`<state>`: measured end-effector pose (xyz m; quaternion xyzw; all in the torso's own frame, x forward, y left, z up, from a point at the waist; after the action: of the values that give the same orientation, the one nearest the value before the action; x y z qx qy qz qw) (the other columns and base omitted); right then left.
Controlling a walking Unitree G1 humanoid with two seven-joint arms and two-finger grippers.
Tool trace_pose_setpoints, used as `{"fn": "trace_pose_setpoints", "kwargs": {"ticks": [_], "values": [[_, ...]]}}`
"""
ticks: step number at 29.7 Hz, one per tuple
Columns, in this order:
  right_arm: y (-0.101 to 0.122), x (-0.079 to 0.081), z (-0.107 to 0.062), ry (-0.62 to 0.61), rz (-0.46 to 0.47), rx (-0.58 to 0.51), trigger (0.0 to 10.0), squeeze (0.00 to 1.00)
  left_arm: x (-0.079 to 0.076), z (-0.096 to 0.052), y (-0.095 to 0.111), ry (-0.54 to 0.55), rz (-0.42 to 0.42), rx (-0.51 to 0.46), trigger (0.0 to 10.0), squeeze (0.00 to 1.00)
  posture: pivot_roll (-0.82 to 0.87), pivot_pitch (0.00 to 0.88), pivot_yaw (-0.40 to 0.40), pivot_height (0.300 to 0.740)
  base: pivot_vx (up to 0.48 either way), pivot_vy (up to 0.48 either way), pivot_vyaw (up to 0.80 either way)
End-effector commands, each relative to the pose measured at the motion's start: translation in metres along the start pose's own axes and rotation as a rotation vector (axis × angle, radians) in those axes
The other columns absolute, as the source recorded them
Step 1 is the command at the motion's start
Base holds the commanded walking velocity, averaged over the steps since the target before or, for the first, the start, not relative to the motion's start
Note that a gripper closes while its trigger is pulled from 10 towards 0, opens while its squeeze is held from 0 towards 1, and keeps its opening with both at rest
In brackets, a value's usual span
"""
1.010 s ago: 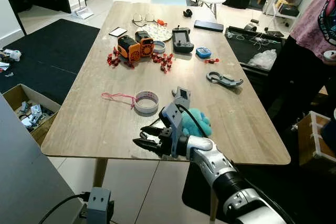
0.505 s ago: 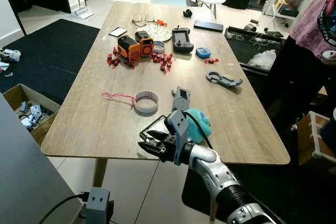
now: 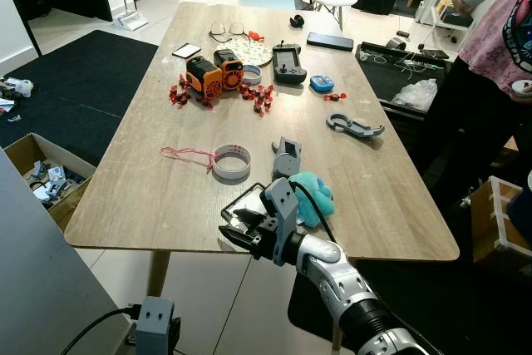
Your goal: Hang keys on a hook
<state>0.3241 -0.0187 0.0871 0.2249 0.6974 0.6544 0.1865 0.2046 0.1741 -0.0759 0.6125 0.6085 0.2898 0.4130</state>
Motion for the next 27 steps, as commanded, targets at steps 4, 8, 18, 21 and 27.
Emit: {"fn": "trace_pose_setpoints", "kwargs": {"ticks": [4,8,18,21,27], "values": [[-0.012,-0.003,-0.008,-0.049,0.043,0.028,10.0,0.0,-0.002,-0.003,-0.006,-0.002,-0.011,0.012,10.0,0.0,0.05,0.105,-0.069,0.74,0.0,0.0,0.0],[-0.012,-0.006,-0.01,-0.068,0.06,0.02,10.0,0.0,-0.001,-0.004,-0.006,-0.001,-0.01,0.011,10.0,0.0,0.06,0.103,-0.07,0.74,0.0,0.0,0.0],[-0.011,-0.01,-0.015,-0.093,0.085,0.013,7.4,0.0,-0.001,-0.004,-0.006,-0.002,-0.008,0.012,10.0,0.0,0.05,0.088,-0.073,0.74,0.0,0.0,0.0],[-0.011,-0.01,-0.015,-0.095,0.089,0.014,3.9,0.0,-0.001,-0.004,-0.006,-0.001,-0.008,0.012,10.0,0.0,0.05,0.088,-0.073,0.74,0.0,0.0,0.0],[-0.012,-0.012,-0.019,-0.106,0.089,0.026,9.5,0.0,-0.001,-0.005,-0.007,-0.002,-0.006,0.013,10.0,0.0,0.06,0.083,-0.076,0.74,0.0,0.0,0.0]]}}
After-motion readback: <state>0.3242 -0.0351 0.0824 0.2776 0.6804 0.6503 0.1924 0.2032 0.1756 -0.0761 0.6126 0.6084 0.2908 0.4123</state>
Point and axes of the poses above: a point about 5 cm out from each wrist's last joint towards the gripper, its own z axis pointing out of the wrist towards the gripper, its own y axis along the axis of the wrist's last joint, x = y × z, the point moved 3 cm from there along z, pointing out of the wrist towards the gripper, and after that the axes turned 6 degrees about -z, right-handed, at the moved point
